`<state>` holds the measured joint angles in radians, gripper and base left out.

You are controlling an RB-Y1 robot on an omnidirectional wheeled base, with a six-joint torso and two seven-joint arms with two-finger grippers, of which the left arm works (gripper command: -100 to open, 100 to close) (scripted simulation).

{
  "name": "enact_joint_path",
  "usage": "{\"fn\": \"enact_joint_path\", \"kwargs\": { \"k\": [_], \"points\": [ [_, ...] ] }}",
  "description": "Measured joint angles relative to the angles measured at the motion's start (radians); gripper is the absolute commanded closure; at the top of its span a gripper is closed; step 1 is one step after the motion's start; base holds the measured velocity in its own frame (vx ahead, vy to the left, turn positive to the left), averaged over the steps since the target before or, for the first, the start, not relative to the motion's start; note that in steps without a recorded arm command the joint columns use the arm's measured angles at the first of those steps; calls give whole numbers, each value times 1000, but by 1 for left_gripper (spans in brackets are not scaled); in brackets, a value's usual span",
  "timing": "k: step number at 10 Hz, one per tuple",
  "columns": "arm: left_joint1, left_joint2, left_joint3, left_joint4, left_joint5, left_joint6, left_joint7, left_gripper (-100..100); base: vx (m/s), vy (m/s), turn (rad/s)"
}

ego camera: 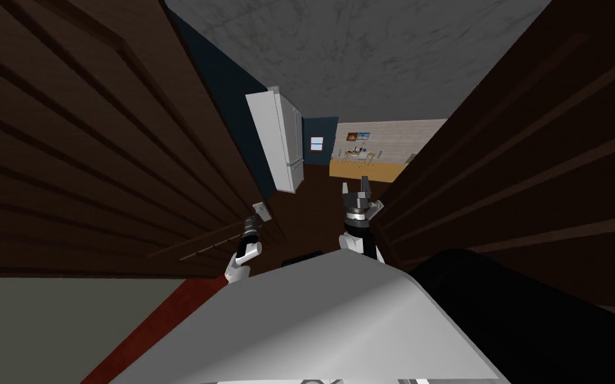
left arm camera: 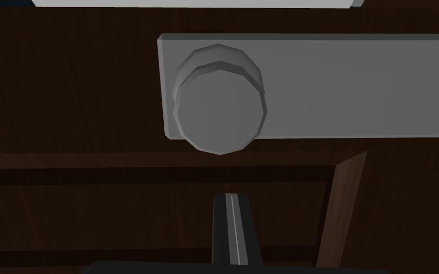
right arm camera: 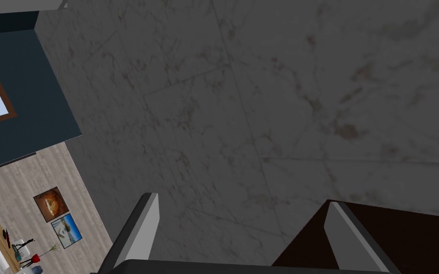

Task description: Push the door open

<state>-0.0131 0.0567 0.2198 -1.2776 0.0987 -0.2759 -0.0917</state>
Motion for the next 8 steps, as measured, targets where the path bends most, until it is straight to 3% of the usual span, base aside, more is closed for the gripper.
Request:
{"fn": "enact_joint_path", "kwargs": {
  "k": [2, 5, 6, 8],
  "points": [
    [4, -34, -3, -8, -5, -2, -15, -100, -227, -82, 39],
    [12, -89, -6, -19, -12, -6, -32, -100, -103, -56, 18],
    [12, -91, -7, -19, -12, -7, -34, -100, 76, 16, -20],
    [14, -60, -5, -16, -12, -14, -33, -100, 211, 78, -24]
  ]
}}
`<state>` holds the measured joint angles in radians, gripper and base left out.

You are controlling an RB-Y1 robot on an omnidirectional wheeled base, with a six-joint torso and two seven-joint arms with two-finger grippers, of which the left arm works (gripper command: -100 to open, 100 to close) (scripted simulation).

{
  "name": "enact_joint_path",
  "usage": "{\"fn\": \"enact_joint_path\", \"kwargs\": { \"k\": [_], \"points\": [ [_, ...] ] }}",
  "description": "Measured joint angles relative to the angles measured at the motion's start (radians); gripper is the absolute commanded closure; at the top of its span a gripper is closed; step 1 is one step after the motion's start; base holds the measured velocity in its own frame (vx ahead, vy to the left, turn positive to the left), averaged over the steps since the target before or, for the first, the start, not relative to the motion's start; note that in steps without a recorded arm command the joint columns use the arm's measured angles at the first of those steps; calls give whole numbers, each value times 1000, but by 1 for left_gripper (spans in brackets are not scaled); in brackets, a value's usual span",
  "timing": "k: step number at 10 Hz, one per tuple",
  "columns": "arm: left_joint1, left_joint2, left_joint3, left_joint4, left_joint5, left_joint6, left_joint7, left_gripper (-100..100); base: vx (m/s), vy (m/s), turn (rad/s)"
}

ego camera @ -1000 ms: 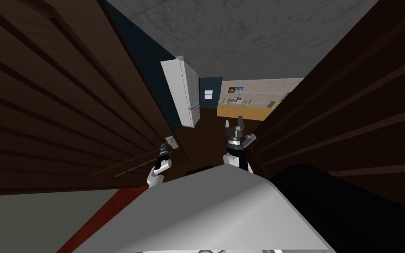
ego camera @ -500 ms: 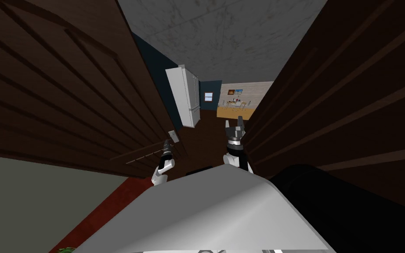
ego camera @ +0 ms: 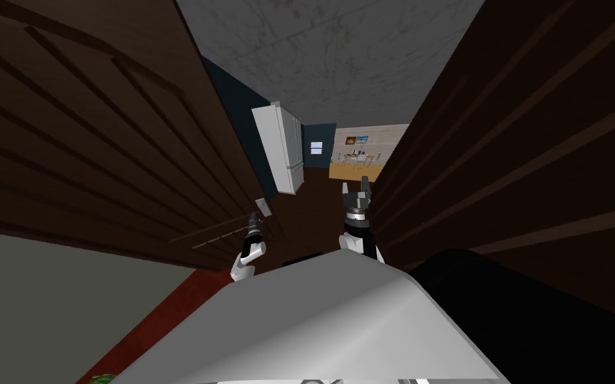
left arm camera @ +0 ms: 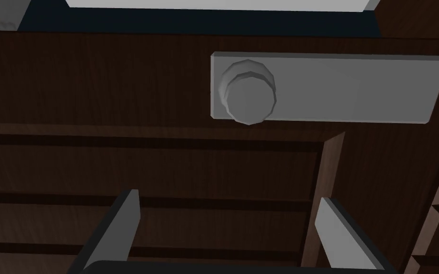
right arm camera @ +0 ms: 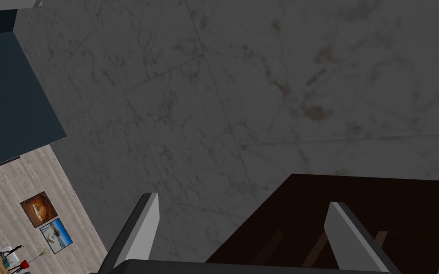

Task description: Push the door open

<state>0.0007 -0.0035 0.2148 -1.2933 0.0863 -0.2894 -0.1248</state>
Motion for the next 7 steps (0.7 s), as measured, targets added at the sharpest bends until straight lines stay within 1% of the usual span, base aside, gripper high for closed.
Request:
{"fn": "enact_joint_path", "kwargs": {
  "k": [1, 2, 3, 4, 5, 6, 7],
  "points": [
    [-8, 17, 4, 11, 1, -5, 1, -100, 236, 92, -17],
    [-11, 26, 7, 15, 2, -8, 1, -100, 233, 57, -20],
    [-12, 27, 9, 16, 2, -11, 1, -100, 210, 8, -18],
    [-13, 25, 11, 18, 2, -13, 0, -100, 225, -7, -17],
    [-16, 17, 13, 24, 2, -18, 0, -100, 217, 25, -15],
    [-19, 4, 15, 31, 2, -24, 0, -100, 191, 31, -21],
    [-18, -10, 16, 31, 3, -26, 2, -100, 82, 9, -5]
  ]
}}
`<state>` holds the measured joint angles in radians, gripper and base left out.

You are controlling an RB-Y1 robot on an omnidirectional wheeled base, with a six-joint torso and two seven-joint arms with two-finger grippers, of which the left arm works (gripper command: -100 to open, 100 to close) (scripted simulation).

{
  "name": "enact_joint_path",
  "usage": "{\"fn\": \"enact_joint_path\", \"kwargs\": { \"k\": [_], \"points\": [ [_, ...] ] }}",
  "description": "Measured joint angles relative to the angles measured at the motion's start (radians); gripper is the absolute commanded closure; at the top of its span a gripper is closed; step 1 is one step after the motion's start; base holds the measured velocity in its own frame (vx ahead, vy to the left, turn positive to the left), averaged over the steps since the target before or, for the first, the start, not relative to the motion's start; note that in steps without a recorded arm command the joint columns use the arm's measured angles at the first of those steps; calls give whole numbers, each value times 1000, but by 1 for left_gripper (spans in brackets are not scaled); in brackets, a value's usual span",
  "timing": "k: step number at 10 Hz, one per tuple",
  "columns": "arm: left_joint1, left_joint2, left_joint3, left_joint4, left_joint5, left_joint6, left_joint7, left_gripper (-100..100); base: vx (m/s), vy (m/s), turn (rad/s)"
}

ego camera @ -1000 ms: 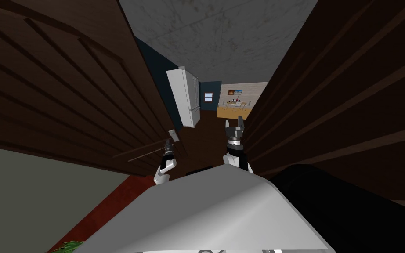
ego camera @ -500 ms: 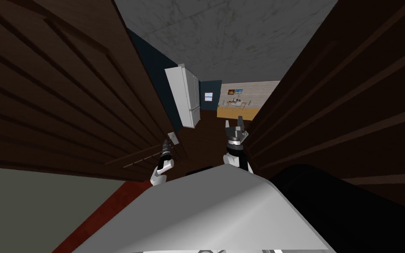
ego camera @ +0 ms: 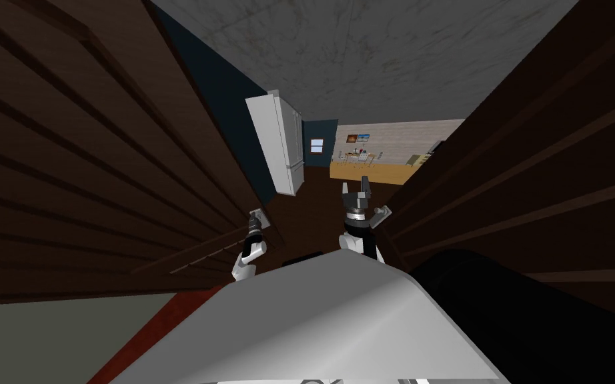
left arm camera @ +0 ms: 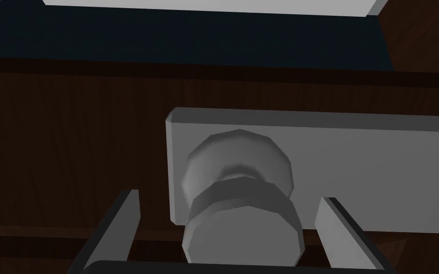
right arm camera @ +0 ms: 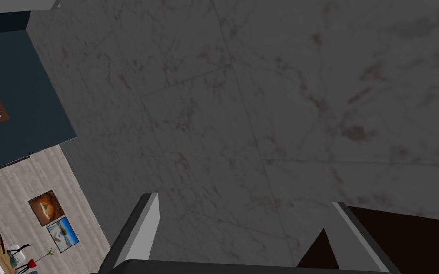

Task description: Push the door open

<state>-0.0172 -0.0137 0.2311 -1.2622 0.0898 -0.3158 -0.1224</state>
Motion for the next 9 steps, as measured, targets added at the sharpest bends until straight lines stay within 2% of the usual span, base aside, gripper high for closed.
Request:
{"fn": "enact_joint_path", "kwargs": {
  "k": [1, 6, 8, 9],
  "points": [
    [0, -1, 0, 0, 0, 0, 1, 100, -9, -2, 6],
    [2, -1, -1, 3, 0, 2, 0, 100, -17, -3, -2],
    [9, 3, 4, 2, 1, 8, -2, 100, 150, -56, 49],
    [2, 16, 15, 18, 5, 9, -2, 100, 193, -70, 47]
  ]
}}
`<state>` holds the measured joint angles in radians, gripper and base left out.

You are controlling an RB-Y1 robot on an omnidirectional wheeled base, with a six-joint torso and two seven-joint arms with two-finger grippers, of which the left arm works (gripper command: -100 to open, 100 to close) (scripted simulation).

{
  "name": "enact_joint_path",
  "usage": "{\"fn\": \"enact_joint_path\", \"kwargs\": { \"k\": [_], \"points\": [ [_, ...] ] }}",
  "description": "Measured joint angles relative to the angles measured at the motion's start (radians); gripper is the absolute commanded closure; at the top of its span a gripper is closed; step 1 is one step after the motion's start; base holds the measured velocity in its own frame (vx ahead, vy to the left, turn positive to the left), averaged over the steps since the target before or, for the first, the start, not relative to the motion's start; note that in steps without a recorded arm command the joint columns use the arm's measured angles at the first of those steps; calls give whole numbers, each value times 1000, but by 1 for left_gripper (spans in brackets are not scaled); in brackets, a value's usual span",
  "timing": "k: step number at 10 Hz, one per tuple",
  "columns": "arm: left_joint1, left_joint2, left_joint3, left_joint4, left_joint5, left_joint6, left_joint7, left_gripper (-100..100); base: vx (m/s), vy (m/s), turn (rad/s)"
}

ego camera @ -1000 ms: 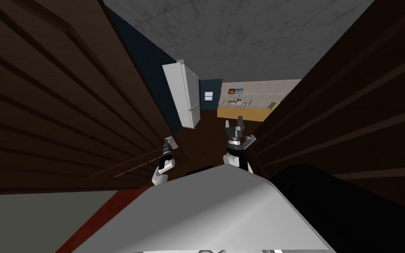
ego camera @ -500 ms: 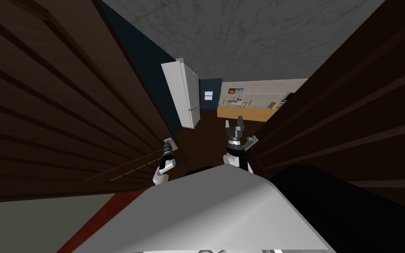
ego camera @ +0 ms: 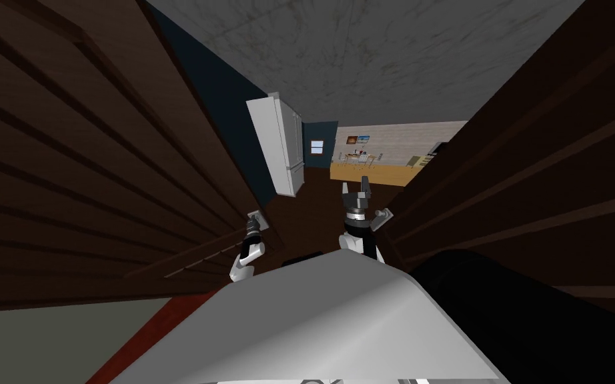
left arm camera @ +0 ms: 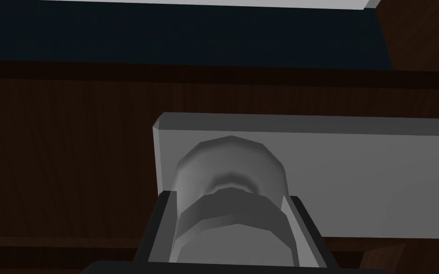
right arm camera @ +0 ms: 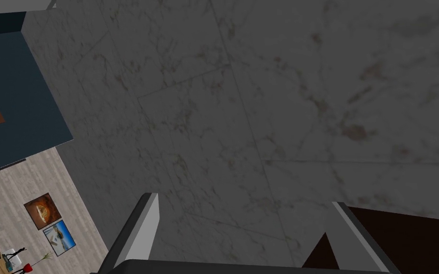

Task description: Push the door open

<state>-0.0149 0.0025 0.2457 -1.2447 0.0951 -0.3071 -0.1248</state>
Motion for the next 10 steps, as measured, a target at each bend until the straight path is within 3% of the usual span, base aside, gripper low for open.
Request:
{"fn": "enact_joint_path", "kwargs": {
  "k": [2, 7, 10],
  "points": [
    [13, 7, 18, -21, 4, 7, -3, 100, 206, -34, 58],
    [0, 16, 74, -20, 17, 5, -13, 100, 174, -47, 64],
    [8, -10, 113, -42, 24, 25, -24, 100, 176, -63, 74]
  ]
}}
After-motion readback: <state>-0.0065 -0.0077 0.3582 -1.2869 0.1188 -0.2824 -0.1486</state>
